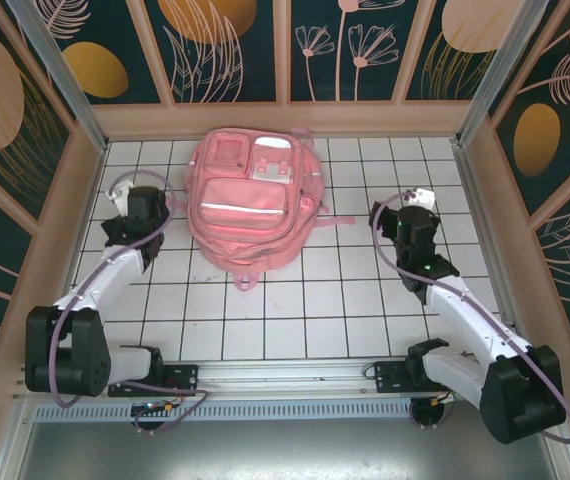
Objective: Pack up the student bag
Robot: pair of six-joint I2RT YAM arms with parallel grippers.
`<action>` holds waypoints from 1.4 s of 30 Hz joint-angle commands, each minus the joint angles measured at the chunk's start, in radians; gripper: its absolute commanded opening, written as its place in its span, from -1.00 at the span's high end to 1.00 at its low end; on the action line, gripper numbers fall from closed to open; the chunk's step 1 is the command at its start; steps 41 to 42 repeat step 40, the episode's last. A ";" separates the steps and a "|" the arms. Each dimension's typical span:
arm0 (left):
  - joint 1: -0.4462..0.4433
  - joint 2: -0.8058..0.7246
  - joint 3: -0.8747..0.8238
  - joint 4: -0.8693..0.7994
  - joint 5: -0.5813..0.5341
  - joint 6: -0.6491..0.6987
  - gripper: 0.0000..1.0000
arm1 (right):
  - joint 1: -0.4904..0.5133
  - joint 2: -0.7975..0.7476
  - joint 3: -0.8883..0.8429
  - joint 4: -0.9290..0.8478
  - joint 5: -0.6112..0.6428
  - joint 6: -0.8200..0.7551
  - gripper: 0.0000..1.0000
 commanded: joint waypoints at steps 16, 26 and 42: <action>0.022 0.189 -0.442 1.191 0.229 0.312 -0.98 | -0.189 0.469 -0.263 1.009 -0.090 -0.239 -0.98; 0.046 0.221 -0.494 1.302 0.293 0.309 -0.98 | -0.300 0.513 -0.313 1.120 -0.332 -0.187 -0.98; 0.046 0.224 -0.493 1.306 0.294 0.310 -0.98 | -0.309 0.515 -0.309 1.110 -0.352 -0.183 -0.98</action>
